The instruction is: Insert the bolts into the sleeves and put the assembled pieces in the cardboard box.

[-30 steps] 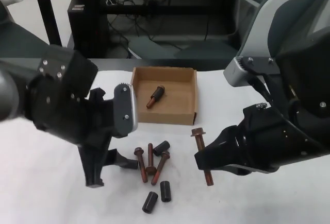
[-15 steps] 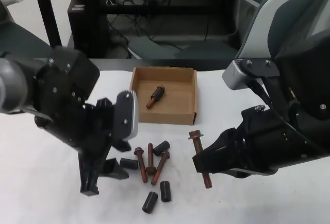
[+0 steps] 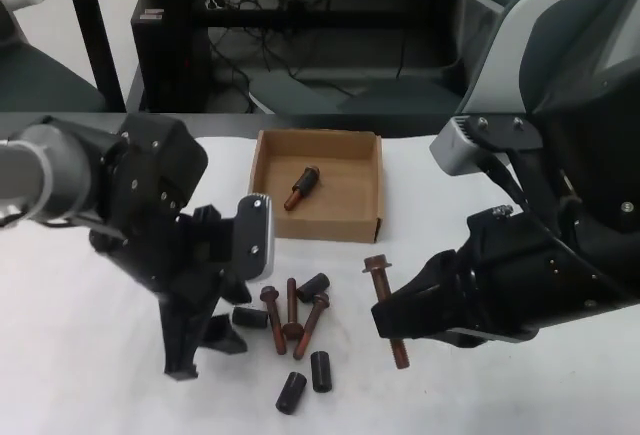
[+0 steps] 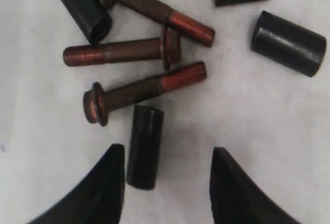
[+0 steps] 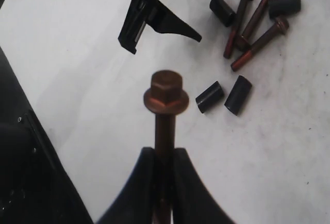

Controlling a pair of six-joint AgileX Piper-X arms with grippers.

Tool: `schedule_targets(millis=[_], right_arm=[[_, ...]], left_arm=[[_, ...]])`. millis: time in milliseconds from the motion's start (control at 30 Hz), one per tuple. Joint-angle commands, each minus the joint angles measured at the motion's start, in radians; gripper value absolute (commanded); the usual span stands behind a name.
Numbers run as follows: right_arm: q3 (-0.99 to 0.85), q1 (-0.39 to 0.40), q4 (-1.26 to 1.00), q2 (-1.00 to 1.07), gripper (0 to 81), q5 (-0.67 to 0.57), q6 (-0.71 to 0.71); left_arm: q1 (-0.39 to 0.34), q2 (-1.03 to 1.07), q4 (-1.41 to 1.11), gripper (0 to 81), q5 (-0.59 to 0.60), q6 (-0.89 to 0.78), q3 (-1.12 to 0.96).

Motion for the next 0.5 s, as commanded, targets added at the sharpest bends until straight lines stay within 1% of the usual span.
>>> schedule_targets(millis=[0,100,233,467], right_arm=[[-0.003,-0.002,-0.01,-0.012,0.0,-0.016,-0.011],[-0.003,-0.002,-0.01,-0.012,0.0,-0.016,-0.011],[-0.003,-0.002,-0.01,-0.012,0.0,-0.016,-0.011],[-0.003,-0.002,-0.01,-0.012,0.0,-0.016,-0.011]], left_arm=[[0.002,0.012,-0.012,51.5,-0.002,0.008,-0.042],[0.002,0.033,0.004,51.5,-0.002,0.008,-0.075],[0.002,0.069,0.088,51.5,-0.002,0.008,-0.119],[0.002,0.074,0.12,51.5,0.008,0.008,-0.122]])
